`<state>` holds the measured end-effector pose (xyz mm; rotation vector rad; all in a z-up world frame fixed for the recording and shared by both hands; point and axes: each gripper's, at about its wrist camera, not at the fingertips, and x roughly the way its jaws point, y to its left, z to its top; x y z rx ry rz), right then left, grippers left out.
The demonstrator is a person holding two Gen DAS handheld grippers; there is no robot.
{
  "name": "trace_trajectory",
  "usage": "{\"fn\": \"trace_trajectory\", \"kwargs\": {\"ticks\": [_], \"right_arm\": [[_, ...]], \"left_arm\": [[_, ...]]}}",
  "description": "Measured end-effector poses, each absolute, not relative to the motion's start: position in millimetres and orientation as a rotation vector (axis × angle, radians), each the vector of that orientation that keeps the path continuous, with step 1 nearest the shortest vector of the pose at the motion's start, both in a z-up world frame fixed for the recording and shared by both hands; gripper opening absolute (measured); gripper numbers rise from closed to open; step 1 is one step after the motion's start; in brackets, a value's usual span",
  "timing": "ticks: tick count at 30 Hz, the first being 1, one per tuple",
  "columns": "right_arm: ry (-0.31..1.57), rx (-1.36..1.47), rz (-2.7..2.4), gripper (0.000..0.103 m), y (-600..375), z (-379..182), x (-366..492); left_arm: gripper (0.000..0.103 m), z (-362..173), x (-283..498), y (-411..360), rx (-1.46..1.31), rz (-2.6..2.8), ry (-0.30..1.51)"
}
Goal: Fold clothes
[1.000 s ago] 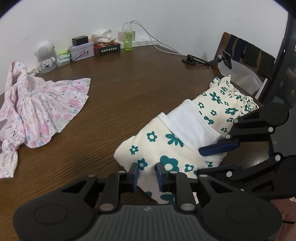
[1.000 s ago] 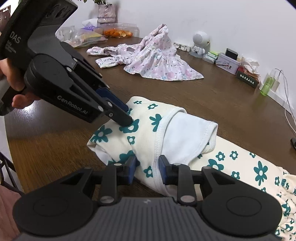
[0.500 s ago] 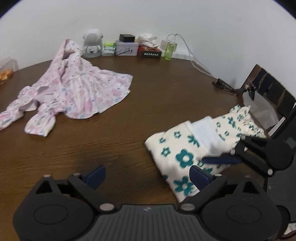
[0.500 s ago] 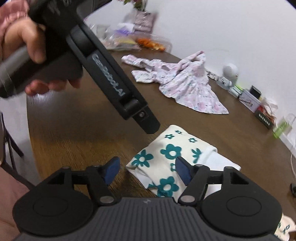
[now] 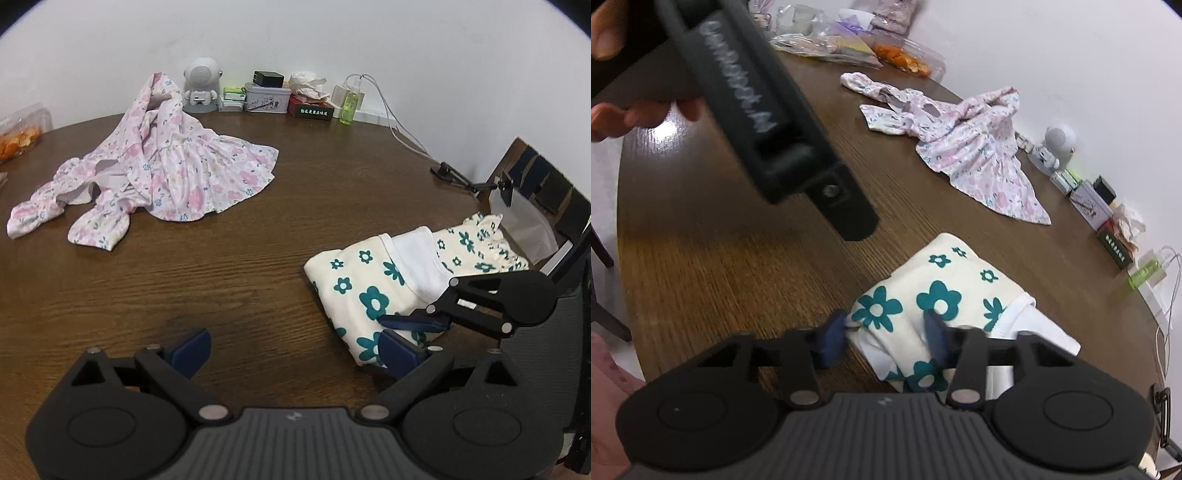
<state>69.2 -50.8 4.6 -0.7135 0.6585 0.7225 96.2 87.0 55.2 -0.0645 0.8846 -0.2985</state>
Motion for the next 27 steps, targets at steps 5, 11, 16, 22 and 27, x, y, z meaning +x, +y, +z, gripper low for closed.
{"fn": "trace_trajectory", "kwargs": {"ticks": [5, 11, 16, 22, 27], "right_arm": [[0.682, -0.684, 0.717, 0.023, -51, 6, 71], [0.690, -0.411, 0.706, 0.010, -82, 30, 86], [0.615, -0.221, 0.678, 0.010, -111, 45, 79], [0.590, -0.135, 0.679, 0.010, -127, 45, 71], [0.577, -0.181, 0.684, 0.013, -133, 45, 67]], "left_arm": [[0.097, 55, 93, 93, -0.142, -0.317, 0.872], [0.095, 47, 95, 98, -0.346, -0.425, 0.823], [0.078, 30, 118, 87, -0.555, -0.513, 0.873], [0.055, 15, 146, 70, -0.707, -0.517, 0.927], [0.025, 12, 153, 60, -0.678, -0.492, 0.963]]}}
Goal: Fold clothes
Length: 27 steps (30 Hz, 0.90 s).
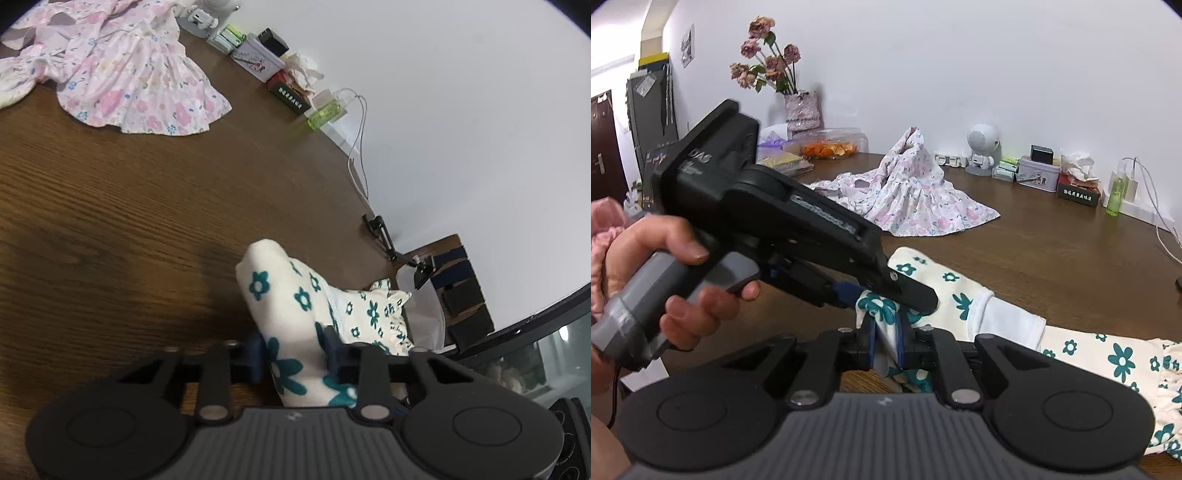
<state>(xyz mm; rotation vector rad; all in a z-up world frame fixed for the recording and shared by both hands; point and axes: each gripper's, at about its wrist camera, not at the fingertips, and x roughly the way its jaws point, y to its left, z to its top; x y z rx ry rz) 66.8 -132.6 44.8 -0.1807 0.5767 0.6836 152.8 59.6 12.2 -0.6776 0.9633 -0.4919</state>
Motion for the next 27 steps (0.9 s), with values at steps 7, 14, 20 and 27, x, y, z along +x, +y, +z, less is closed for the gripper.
{"fn": "trace_trajectory", "kwargs": {"ticks": [7, 14, 20, 27], "right_arm": [[0.524, -0.372, 0.636, 0.056, -140, 40, 55], [0.482, -0.585, 0.572, 0.083, -119, 9, 51], [0.416, -0.674, 0.529, 0.095, -88, -5, 44], [0.419, -0.666, 0.450, 0.059, -76, -8, 55]], "left_arm": [[0.023, 23, 154, 49, -0.582, -0.472, 0.978], [0.021, 38, 153, 38, -0.501, -0.433, 0.995], [0.021, 55, 154, 25, -0.437, -0.411, 1.000], [0.021, 65, 154, 11, -0.359, -0.394, 0.999]]}}
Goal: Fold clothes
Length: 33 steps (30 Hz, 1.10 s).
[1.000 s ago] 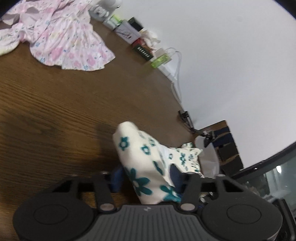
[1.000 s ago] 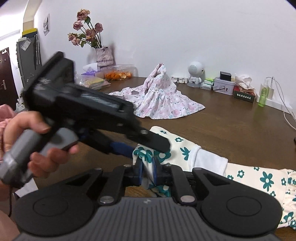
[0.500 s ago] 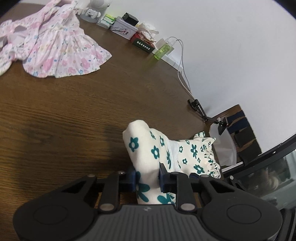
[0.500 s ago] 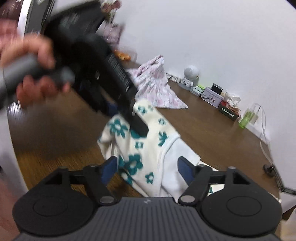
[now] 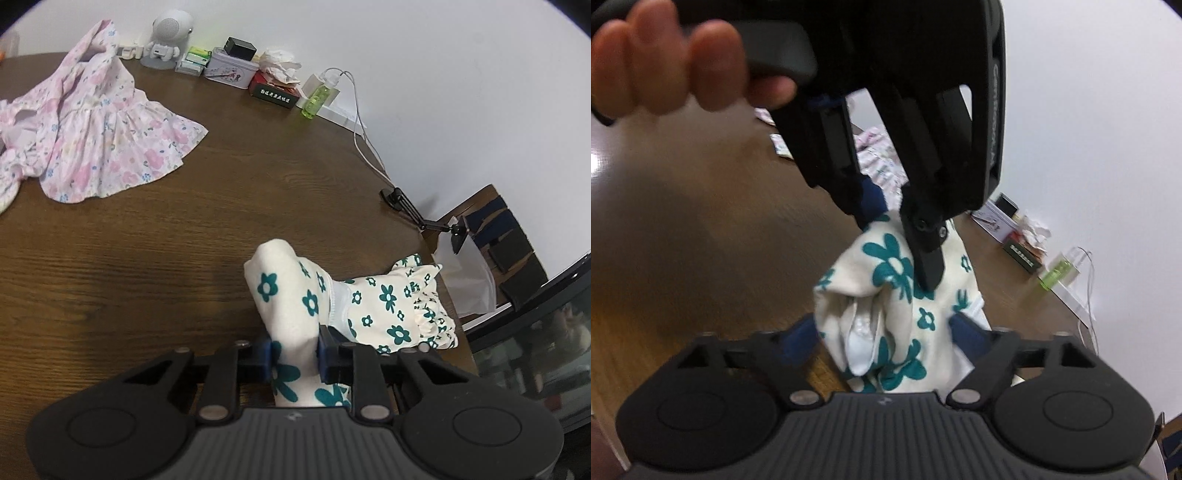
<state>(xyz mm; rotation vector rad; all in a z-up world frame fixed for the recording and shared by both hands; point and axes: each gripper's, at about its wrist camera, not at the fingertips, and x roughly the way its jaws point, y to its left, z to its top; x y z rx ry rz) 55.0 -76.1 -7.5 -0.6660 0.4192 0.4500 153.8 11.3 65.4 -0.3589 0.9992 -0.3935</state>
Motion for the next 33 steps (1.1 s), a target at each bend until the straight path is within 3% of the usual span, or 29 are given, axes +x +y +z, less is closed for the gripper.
{"fn": "trace_trajectory", "kwargs": {"ticks": [1, 3, 5, 8, 15, 23, 27, 33], "right_arm": [[0.421, -0.663, 0.446, 0.055, -76, -7, 56], [0.428, -0.639, 0.449, 0.037, -79, -3, 57], [0.442, -0.594, 0.457, 0.028, -84, 0, 59], [0.463, -0.498, 0.469, 0.023, -94, 6, 63], [0.498, -0.204, 0.493, 0.021, -128, 21, 64], [0.564, 0.284, 0.549, 0.021, -190, 25, 74], [0.592, 0.371, 0.537, 0.021, -206, 19, 78], [0.621, 0.499, 0.523, 0.021, -229, 10, 90]], "left_arm": [[0.021, 65, 154, 10, -0.347, -0.386, 1.000], [0.021, 66, 153, 9, -0.319, -0.377, 0.998], [0.021, 68, 151, 6, -0.285, -0.375, 0.990], [0.026, 73, 147, 1, -0.223, -0.378, 0.974], [0.058, 100, 128, 18, -0.195, -0.403, 0.835], [0.057, 99, 105, 19, -0.014, -0.407, 0.727], [0.048, 86, 110, -2, 0.099, -0.471, 0.752], [0.047, 82, 114, -38, 0.301, -0.603, 0.755]]}}
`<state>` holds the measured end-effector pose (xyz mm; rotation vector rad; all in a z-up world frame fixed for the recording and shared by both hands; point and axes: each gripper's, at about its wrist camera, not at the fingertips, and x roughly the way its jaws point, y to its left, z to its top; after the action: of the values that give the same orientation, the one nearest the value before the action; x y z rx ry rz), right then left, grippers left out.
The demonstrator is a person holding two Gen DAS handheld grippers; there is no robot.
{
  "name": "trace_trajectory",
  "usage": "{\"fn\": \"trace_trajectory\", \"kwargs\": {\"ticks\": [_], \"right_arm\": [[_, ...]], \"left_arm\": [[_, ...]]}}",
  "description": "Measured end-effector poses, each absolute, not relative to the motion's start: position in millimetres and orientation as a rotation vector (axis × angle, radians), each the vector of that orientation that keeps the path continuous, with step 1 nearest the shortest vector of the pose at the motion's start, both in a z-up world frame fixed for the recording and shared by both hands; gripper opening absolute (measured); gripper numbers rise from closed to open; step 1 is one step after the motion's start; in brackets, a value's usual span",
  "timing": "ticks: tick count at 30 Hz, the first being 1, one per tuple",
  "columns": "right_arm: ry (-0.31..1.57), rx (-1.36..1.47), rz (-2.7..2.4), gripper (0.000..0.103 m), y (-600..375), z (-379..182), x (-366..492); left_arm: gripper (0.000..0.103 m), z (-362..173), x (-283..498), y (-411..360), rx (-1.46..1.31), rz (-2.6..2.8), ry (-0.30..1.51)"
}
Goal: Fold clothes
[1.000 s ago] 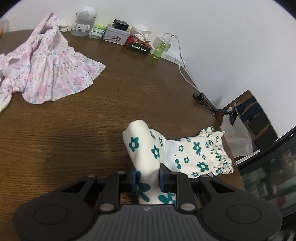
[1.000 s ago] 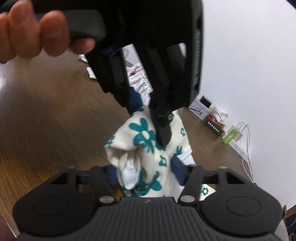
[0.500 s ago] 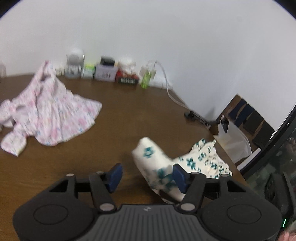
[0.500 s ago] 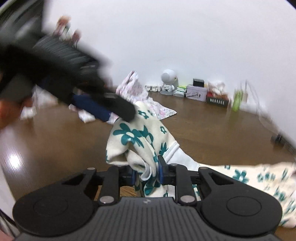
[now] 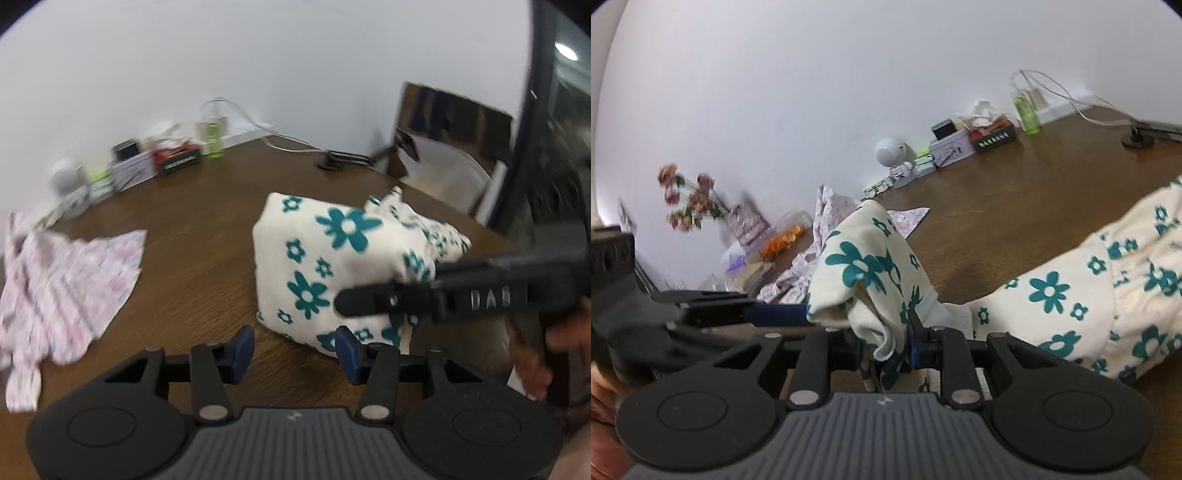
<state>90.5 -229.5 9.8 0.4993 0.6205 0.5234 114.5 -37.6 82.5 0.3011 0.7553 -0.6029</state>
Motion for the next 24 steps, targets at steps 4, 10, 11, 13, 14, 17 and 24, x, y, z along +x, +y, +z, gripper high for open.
{"fn": "trace_trajectory", "kwargs": {"ticks": [4, 10, 11, 13, 14, 17, 24], "right_arm": [[0.639, 0.633, 0.506, 0.021, -252, -1, 101], [0.651, 0.786, 0.452, 0.021, -280, -21, 105], [0.651, 0.811, 0.439, 0.021, -284, -24, 106], [0.658, 0.847, 0.417, 0.022, -292, -29, 108], [0.662, 0.857, 0.406, 0.022, -295, -32, 109], [0.670, 0.886, 0.384, 0.022, -301, -38, 109], [0.703, 0.860, 0.375, 0.029, -307, -49, 109]], "left_arm": [[0.047, 83, 119, -53, 0.373, -0.653, 0.746], [0.043, 75, 133, -77, 0.430, -0.701, 0.753], [0.040, 73, 135, -82, 0.442, -0.708, 0.754], [0.038, 70, 139, -91, 0.456, -0.730, 0.752], [0.037, 69, 142, -95, 0.462, -0.737, 0.753], [0.033, 62, 148, -107, 0.485, -0.749, 0.764], [0.033, 49, 158, -120, 0.506, -0.765, 0.803]]}}
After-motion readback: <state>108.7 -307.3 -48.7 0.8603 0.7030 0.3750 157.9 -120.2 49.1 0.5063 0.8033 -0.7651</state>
